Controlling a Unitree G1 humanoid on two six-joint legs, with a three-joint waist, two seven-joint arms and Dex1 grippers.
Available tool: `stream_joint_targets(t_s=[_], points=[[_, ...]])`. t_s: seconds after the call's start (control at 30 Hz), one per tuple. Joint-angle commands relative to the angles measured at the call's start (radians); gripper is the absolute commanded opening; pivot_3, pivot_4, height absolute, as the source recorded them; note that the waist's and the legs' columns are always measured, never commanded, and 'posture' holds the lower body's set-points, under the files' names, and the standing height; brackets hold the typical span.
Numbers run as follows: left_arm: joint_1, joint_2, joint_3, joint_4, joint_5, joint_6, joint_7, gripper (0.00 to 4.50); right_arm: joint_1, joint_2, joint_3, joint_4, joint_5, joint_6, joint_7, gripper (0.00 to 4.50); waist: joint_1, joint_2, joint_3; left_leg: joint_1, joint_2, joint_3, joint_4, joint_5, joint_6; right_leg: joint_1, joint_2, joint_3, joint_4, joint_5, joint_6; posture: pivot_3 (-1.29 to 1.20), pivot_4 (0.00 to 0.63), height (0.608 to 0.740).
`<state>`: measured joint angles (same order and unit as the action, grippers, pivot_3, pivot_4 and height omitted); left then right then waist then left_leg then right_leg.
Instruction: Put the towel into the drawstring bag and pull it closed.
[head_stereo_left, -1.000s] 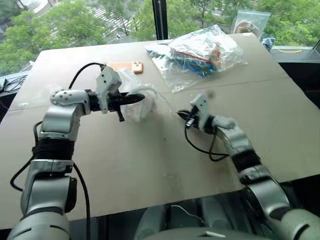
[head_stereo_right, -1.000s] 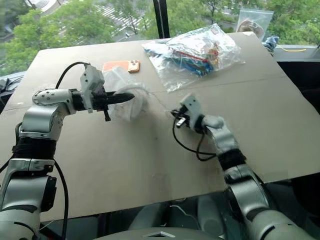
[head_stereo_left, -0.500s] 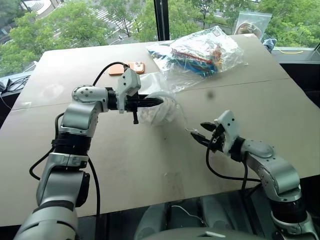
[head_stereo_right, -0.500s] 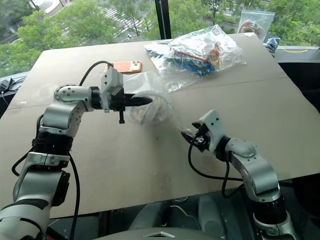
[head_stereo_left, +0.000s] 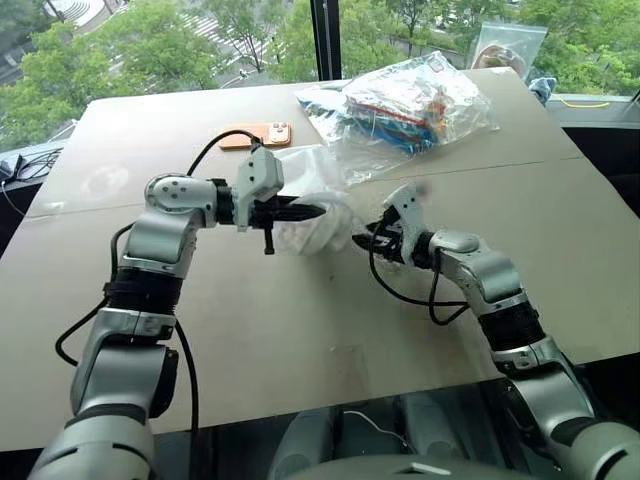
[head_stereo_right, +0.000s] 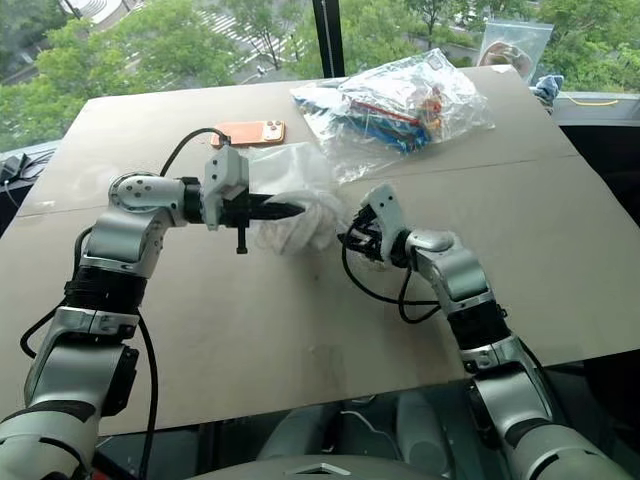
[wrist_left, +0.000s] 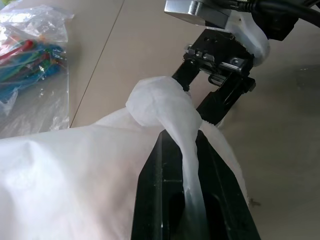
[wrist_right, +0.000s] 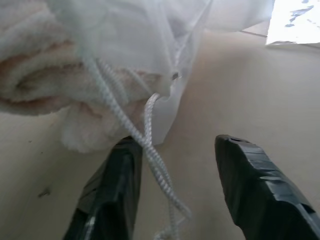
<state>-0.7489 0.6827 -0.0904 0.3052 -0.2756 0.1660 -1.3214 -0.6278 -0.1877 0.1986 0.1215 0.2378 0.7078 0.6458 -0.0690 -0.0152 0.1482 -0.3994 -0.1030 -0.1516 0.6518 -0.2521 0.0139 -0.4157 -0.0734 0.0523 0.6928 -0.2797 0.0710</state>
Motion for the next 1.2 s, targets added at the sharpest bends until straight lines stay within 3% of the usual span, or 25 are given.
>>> stream_joint_targets(t_s=[0.03, 0.07, 0.1, 0.23, 0.33, 0.47, 0.57, 0.7, 0.87, 1.07, 1.2], points=[[-0.01, 0.021, 0.035, 0.0, 0.0, -0.027, 0.008, 0.0, -0.026, -0.003, -0.003, -0.015, -0.002, -0.023, 0.004, 0.59, -0.001, 0.0, 0.0, 0.0, 0.0, 0.0, 0.0, 0.0, 0.0, 0.0, 0.0, 0.0, 0.0, 0.0, 0.0, 0.0, 0.15, 0.74], [-0.007, 0.021, 0.037, -0.001, 0.001, -0.027, 0.011, 0.0, -0.023, -0.002, -0.004, -0.005, -0.011, -0.034, -0.007, 0.16, -0.001, 0.0, 0.0, 0.0, 0.0, 0.0, 0.0, 0.0, 0.0, 0.0, 0.0, 0.0, 0.0, 0.0, 0.0, 0.0, 0.15, 0.74], [-0.005, 0.021, 0.039, -0.002, 0.001, -0.027, 0.013, 0.0, -0.022, 0.002, -0.006, 0.002, -0.015, -0.041, -0.015, 0.03, -0.001, 0.0, 0.0, 0.0, 0.0, 0.0, 0.0, 0.0, 0.0, 0.0, 0.0, 0.0, 0.0, 0.0, 0.0, 0.0, 0.15, 0.74], [-0.01, 0.05, 0.059, -0.031, -0.093, 0.103, -0.072, 0.0, -0.015, -0.007, -0.015, -0.032, -0.007, -0.035, -0.012, 0.03, -0.003, 0.0, 0.0, 0.0, 0.0, 0.0, 0.0, 0.0, 0.0, 0.0, 0.0, 0.0, 0.0, 0.0, 0.0, 0.0, 0.15, 0.74], [-0.041, 0.079, 0.089, -0.027, -0.156, 0.288, -0.058, 0.8, 0.0, -0.015, -0.038, -0.08, 0.034, 0.001, 0.005, 0.0, -0.005, 0.0, 0.0, 0.0, 0.0, 0.0, 0.0, 0.0, 0.0, -0.001, 0.0, 0.0, 0.001, 0.0, 0.0, 0.0, 0.15, 0.74], [-0.068, 0.105, 0.173, 0.044, -0.21, 0.474, 0.019, 2.62, 0.006, -0.002, -0.074, -0.125, 0.093, 0.052, 0.005, 0.0, -0.002, 0.0, 0.0, 0.0, 0.0, -0.002, 0.001, 0.0, 0.0, 0.0, 0.002, -0.001, 0.001, 0.0, 0.0, 0.0, 0.15, 0.74], [-0.035, 0.15, 0.253, 0.086, -0.244, 0.61, 0.09, 2.62, 0.006, -0.005, -0.079, -0.149, 0.107, 0.073, -0.007, 0.0, -0.017, 0.0, 0.0, 0.0, 0.0, -0.001, 0.0, 0.0, 0.0, 0.0, 0.001, 0.0, 0.002, 0.0, 0.0, 0.0, 0.15, 0.74], [0.073, 0.165, 0.328, -0.001, -0.276, 0.649, 0.151, 2.62, 0.005, -0.011, -0.071, -0.162, 0.107, 0.083, -0.015, 0.0, -0.024, 0.0, 0.0, 0.0, 0.0, -0.001, 0.0, 0.0, 0.0, -0.001, 0.0, 0.0, 0.002, 0.0, 0.0, 0.0, 0.15, 0.74], [0.363, 0.162, 0.418, -0.293, -0.364, 0.735, 0.203, 2.62, 0.009, -0.011, -0.054, -0.17, 0.104, 0.09, -0.021, 0.0, -0.026, 0.0, 0.0, 0.0, 0.0, -0.001, 0.0, 0.0, 0.0, -0.001, -0.001, 0.001, 0.001, 0.0, 0.0, 0.0, 0.15, 0.74], [0.644, 0.068, 0.491, -0.544, -0.393, 0.691, 0.335, 2.62, 0.001, -0.007, -0.054, -0.175, 0.112, 0.098, -0.022, 0.0, -0.003, 0.0, 0.0, 0.001, 0.002, 0.001, -0.002, 0.0, 0.0, -0.001, 0.0, 0.002, 0.001, 0.0, 0.0, 0.0, 0.15, 0.74], [0.692, -0.032, 0.455, -0.596, -0.317, 0.587, 0.488, 2.62, -0.003, -0.009, -0.044, -0.174, 0.114, 0.097, -0.01, 0.0, 0.016, 0.0, 0.0, 0.002, 0.001, 0.003, -0.002, 0.0, 0.0, 0.0, 0.0, 0.002, 0.0, 0.0, -0.001, 0.0, 0.15, 0.74]])
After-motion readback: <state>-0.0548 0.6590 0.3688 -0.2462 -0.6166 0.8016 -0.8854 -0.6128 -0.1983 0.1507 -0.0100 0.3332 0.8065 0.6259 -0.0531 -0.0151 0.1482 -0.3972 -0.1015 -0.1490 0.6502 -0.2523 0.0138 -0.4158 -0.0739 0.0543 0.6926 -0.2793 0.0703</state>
